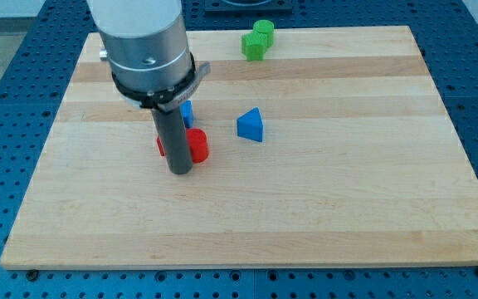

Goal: Push both the red blocks towards the center left of the board

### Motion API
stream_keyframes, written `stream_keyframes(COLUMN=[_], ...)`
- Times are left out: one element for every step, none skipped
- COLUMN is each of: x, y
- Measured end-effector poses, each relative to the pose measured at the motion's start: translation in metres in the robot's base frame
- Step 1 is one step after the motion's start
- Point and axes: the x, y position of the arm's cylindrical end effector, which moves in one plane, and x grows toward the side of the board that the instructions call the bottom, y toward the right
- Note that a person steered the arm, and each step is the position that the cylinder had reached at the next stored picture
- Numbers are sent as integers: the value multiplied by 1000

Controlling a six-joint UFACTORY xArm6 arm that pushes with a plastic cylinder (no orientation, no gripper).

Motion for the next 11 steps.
stream_keyframes(x=[-5, 22, 23, -3, -24, -38, -48, -49, -49, -49, -53], y=[-1, 19, 52, 61, 55, 33, -6, -41, -68, -80, -86])
